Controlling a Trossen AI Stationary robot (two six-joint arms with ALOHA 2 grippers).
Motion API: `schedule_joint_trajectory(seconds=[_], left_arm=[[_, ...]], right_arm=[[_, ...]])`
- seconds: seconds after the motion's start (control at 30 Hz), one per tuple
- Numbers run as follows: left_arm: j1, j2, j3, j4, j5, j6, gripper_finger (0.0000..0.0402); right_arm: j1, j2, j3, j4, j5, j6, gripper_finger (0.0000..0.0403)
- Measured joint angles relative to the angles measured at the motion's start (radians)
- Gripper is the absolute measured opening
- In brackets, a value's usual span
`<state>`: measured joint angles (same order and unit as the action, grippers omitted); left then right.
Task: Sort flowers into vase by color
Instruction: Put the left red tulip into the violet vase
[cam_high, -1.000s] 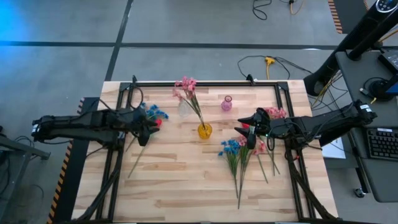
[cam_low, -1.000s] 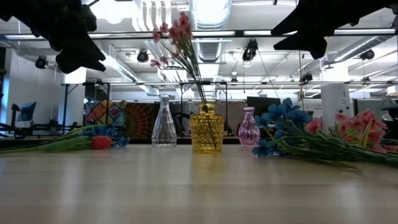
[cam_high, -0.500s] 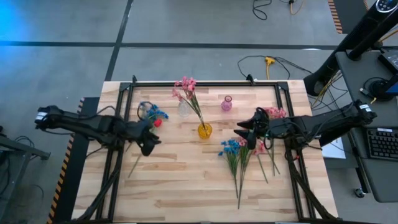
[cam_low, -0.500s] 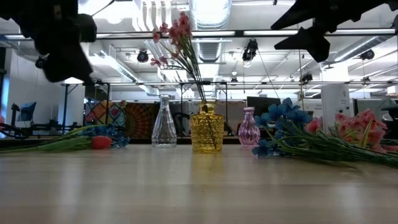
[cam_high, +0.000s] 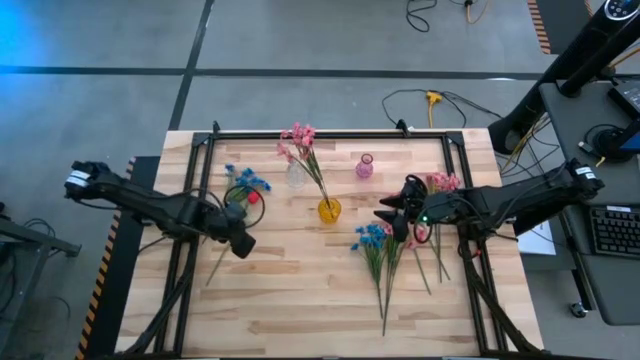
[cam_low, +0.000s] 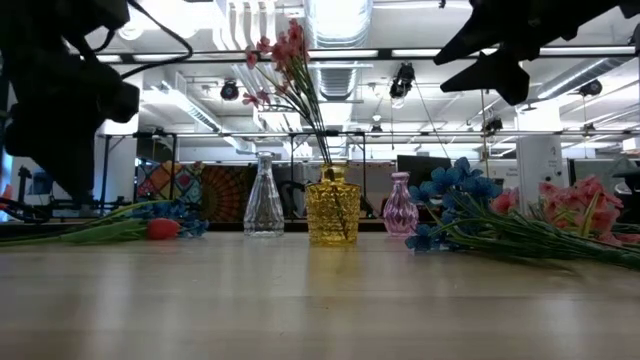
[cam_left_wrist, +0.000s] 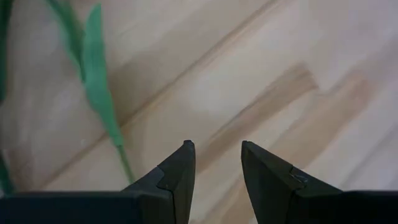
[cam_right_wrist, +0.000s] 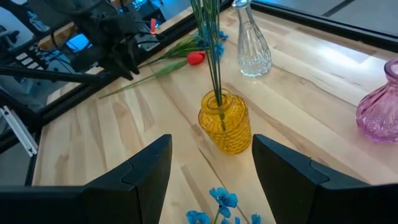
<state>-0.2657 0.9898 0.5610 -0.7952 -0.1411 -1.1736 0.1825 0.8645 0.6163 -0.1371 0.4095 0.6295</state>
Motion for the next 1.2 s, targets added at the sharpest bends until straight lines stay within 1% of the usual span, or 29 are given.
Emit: schedule_joint_trajectory(seconds=[0.13,0.27,0.47,0.6,0.77,1.0,1.2], left_arm=[[0.0,0.064,0.0,-0.049,-0.005,-0.038,0.0118],[0.0,0.123,0.0,-0.094,-0.016,-0.079,0.0138],[0.0,0.191,0.0,-0.095,-0.06,-0.066,0.0178],[0.001,0.224,0.0,-0.096,-0.071,-0.046,0.0186],[0.001,0.247,0.0,-0.096,-0.078,-0.029,0.0177],[0.001,0.24,-0.019,-0.096,-0.078,-0.02,0.0149],[0.002,0.232,-0.053,-0.081,-0.079,-0.042,0.0123]], right_arm=[[0.0,0.009,0.0,0.001,0.0,-0.001,0.0215],[0.0,0.01,0.0,0.0,0.0,-0.001,0.0215],[0.0,0.01,0.0,0.0,0.0,-0.001,0.0215],[0.0,0.01,0.0,0.0,0.0,-0.001,0.0215],[0.0,0.01,0.0,0.0,0.0,-0.002,0.0215],[0.0,0.01,0.0,-0.002,0.0,-0.006,0.0215],[0.0,0.01,-0.001,-0.007,0.0,-0.013,0.0215]])
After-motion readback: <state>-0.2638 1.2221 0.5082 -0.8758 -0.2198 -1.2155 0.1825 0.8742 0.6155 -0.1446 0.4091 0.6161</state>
